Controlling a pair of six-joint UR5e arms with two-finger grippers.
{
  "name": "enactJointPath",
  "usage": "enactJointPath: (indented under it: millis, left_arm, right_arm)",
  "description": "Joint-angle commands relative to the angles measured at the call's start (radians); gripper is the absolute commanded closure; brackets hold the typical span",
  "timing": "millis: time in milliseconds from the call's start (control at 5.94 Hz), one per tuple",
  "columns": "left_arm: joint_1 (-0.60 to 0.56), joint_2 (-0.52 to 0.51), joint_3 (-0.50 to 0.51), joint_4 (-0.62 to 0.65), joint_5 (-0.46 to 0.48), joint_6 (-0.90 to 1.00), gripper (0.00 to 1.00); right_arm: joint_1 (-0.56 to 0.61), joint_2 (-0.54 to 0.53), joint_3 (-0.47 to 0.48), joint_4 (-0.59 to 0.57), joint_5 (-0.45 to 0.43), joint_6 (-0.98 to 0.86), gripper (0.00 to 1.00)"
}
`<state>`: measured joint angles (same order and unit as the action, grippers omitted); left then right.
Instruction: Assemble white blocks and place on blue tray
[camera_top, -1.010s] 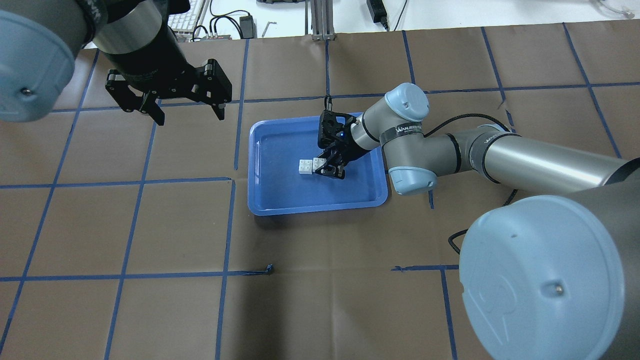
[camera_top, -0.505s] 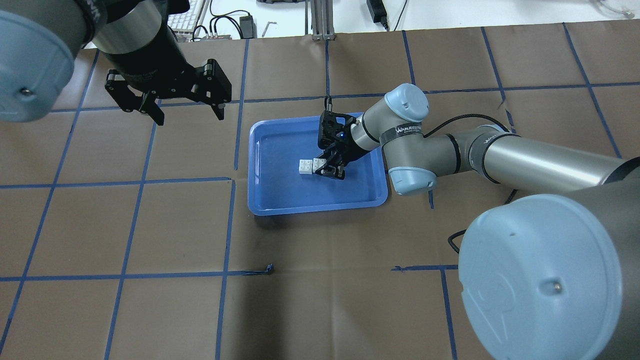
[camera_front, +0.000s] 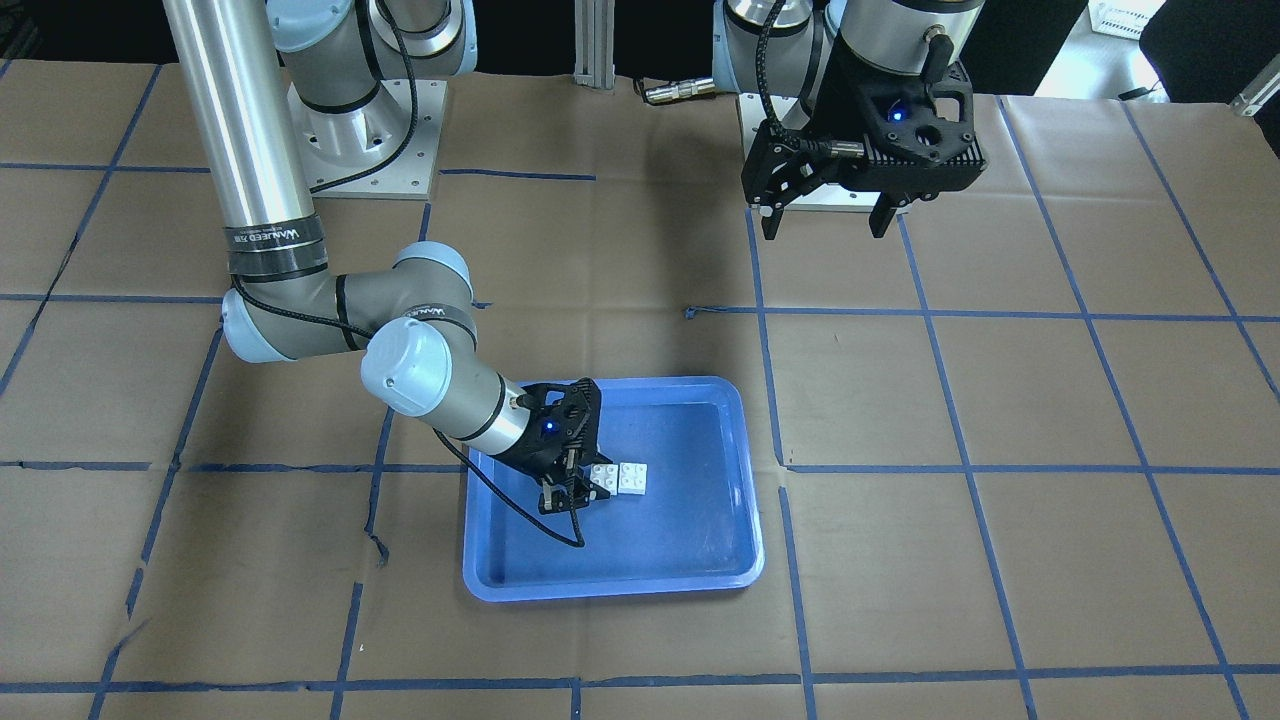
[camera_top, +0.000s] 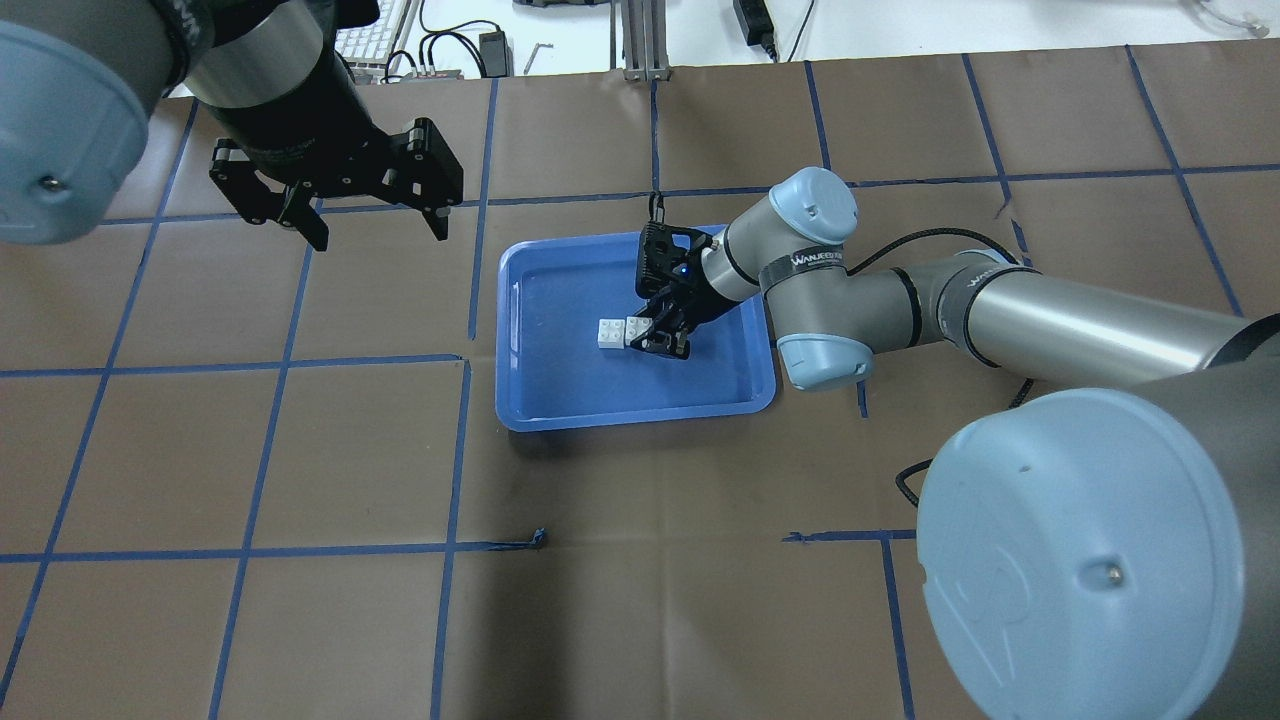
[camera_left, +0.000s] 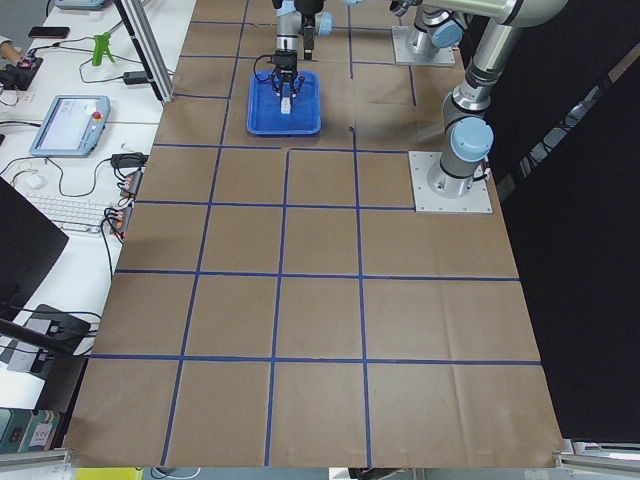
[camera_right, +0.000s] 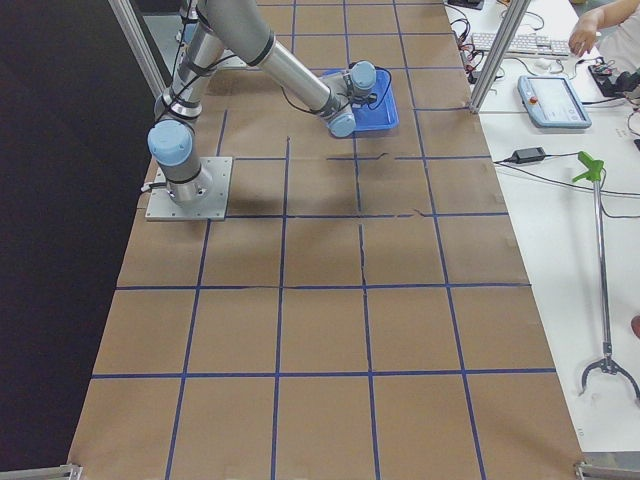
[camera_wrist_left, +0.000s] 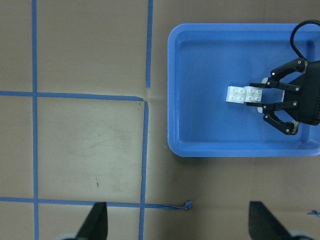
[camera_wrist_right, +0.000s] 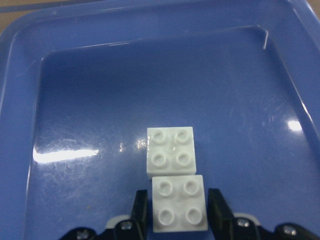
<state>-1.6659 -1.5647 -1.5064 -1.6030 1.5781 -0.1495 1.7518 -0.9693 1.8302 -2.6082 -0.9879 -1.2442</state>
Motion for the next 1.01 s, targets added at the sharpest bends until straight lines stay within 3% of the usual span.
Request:
enactJointPath:
  millis: [0,842]
  left_arm:
    - [0.000,0.000,0.000,0.000,0.000,-0.001,0.01]
    - [-0.002,0.005,-0.002,-0.002,0.002,0.001,0.01]
  right_arm:
    - [0.000,0.000,0.000,-0.001,0.000,0.002,0.38]
    - [0.002,-0.005,0.001,0.010,0.002,0.003,0.38]
